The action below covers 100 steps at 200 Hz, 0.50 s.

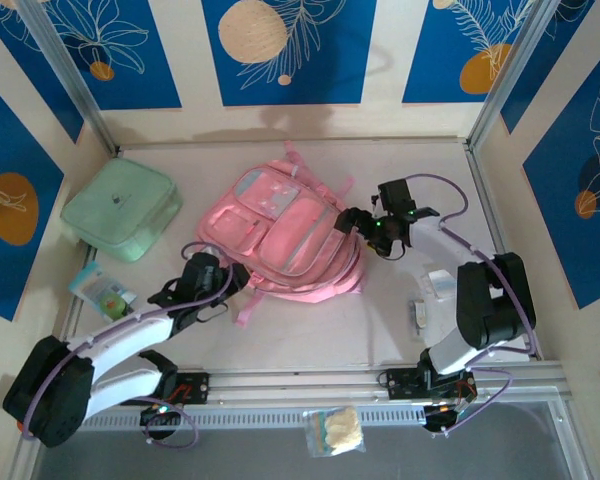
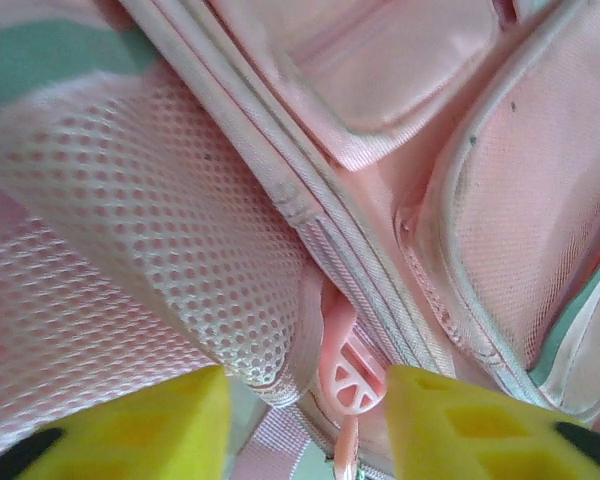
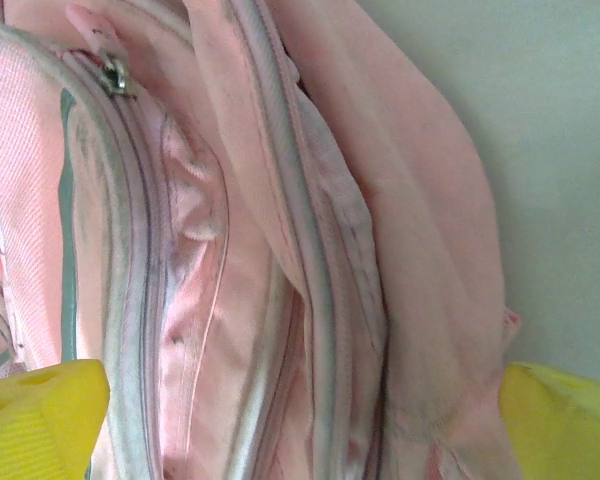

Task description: Pack books, pencil case, and school supplies into a backpack

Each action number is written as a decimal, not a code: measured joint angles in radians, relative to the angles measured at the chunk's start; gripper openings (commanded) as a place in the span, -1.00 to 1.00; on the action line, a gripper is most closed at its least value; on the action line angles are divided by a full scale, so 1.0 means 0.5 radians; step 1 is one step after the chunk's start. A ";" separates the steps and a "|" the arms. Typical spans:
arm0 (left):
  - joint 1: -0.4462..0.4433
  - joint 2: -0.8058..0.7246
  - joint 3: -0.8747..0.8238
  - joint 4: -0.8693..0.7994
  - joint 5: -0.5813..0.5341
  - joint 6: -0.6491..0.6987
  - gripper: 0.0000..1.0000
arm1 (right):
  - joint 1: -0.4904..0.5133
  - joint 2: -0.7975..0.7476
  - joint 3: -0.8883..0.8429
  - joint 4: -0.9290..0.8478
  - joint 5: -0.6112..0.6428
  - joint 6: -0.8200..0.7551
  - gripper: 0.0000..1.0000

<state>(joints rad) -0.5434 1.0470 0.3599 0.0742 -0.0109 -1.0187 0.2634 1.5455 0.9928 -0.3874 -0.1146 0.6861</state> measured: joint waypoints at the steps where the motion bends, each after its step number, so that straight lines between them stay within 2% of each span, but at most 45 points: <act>1: 0.004 -0.006 0.000 -0.010 -0.004 -0.010 0.06 | 0.000 -0.002 0.000 -0.003 0.000 0.000 1.00; 30: 0.138 -0.076 0.000 -0.147 -0.024 -0.015 0.21 | 0.052 -0.212 -0.069 -0.069 0.013 -0.031 1.00; 58: 0.243 -0.012 0.000 -0.111 0.023 -0.059 0.21 | 0.249 -0.371 -0.162 -0.145 0.050 -0.034 0.99; 100: 0.268 0.208 0.027 0.026 0.075 -0.155 0.14 | 0.575 -0.402 -0.221 -0.207 0.126 0.004 1.00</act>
<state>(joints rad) -0.4095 1.1507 0.3737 0.0872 0.0265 -1.0962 0.5510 1.3445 0.8822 -0.4908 -0.0517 0.6880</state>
